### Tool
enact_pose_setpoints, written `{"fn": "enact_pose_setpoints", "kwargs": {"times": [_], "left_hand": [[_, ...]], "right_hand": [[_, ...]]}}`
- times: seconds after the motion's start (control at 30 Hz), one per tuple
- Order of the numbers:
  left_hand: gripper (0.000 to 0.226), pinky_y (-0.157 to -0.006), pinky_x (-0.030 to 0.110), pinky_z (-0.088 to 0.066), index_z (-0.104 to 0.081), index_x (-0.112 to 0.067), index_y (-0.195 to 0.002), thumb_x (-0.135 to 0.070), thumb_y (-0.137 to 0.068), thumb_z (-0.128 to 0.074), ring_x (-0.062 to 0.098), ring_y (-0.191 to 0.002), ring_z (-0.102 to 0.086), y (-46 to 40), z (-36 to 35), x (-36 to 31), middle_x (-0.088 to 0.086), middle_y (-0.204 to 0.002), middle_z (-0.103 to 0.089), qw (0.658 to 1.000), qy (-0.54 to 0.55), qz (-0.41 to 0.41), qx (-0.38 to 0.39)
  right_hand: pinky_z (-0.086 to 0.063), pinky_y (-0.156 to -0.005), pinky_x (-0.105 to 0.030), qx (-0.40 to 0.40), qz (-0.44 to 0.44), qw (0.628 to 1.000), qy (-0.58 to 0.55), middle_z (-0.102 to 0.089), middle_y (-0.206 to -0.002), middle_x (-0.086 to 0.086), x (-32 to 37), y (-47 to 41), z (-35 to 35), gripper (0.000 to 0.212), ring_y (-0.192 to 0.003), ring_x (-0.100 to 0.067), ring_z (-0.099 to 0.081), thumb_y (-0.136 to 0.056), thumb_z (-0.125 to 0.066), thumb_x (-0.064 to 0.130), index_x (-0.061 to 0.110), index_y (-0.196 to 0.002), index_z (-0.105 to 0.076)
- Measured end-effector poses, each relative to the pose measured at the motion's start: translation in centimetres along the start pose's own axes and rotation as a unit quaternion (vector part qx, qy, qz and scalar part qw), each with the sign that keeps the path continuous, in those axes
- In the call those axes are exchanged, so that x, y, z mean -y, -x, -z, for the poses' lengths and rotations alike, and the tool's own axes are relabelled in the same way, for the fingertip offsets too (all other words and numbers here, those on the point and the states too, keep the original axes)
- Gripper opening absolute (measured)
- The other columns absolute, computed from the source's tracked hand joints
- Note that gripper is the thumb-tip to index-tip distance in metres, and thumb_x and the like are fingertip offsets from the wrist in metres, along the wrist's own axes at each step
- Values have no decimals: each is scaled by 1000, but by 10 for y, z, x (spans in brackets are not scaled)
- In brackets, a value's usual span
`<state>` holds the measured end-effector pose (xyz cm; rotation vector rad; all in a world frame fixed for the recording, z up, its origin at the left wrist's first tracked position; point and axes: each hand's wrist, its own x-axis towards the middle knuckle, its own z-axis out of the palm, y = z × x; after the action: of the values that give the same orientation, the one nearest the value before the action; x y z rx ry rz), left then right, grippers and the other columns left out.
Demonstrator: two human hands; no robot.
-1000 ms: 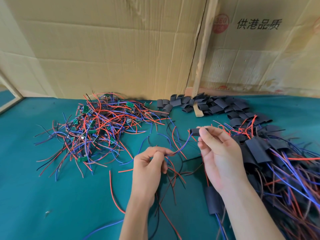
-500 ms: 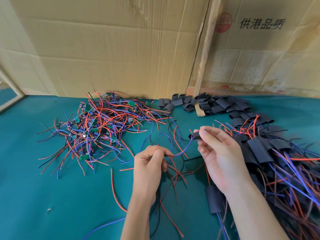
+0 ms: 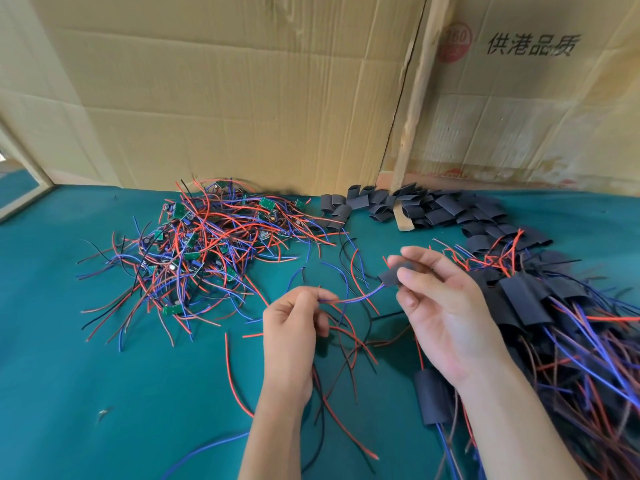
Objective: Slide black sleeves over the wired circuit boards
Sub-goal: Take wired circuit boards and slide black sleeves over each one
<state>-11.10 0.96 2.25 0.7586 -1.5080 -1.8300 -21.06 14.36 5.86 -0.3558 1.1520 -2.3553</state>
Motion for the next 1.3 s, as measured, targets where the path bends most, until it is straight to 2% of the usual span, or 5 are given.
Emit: {"fn": "enact_pose_setpoints", "kwargs": {"times": [0.13,0.33,0.8,1.03,1.3], "left_hand": [[38,-55,30,-30,-75,-16,-69,-2,-89,-45,16,-51,-39,0,1,-3,3,-52,-47,1000,23,9,-3],[32,-55,23,-41,-73,-12,-86,7,-91,-48,18,-55,-47,2,2,-5,8,-60,-54,996,54,-1,74],[12,-60,21,-55,-73,-3,-96,0,-96,-61,19,-73,-73,2,-3,1,6,-76,-69,994,101,9,50],[15,-61,23,-56,-75,-6,-100,-1,-95,-62,24,-77,-75,6,-5,-2,11,-91,-77,991,91,-12,101],[41,-74,37,-59,-61,1,-116,19,-87,-38,37,-90,-73,6,-10,0,30,-106,-59,974,138,30,175]], "right_hand": [[-47,-56,-18,12,0,1000,15,-74,-95,-13,-2,1,-1,41,-77,-11,-67,-66,-73,0,3,-106,-66],[-49,-58,-18,9,-40,999,22,-76,-99,-15,-17,3,-9,47,-76,-13,-67,-64,-76,0,7,-109,-65],[-48,-55,-16,-19,-102,973,-205,-75,-102,-11,-18,4,-15,49,-58,-7,-56,-60,-78,-2,7,-106,-64],[-50,-59,-18,-12,-65,998,-22,-76,-104,-12,-27,7,-19,48,-77,-16,-69,-64,-74,-4,6,-108,-61],[-50,-51,-23,-39,-54,995,68,-75,-83,-12,-24,8,-16,25,-55,-13,-59,-76,-73,-12,7,-93,-67]]}}
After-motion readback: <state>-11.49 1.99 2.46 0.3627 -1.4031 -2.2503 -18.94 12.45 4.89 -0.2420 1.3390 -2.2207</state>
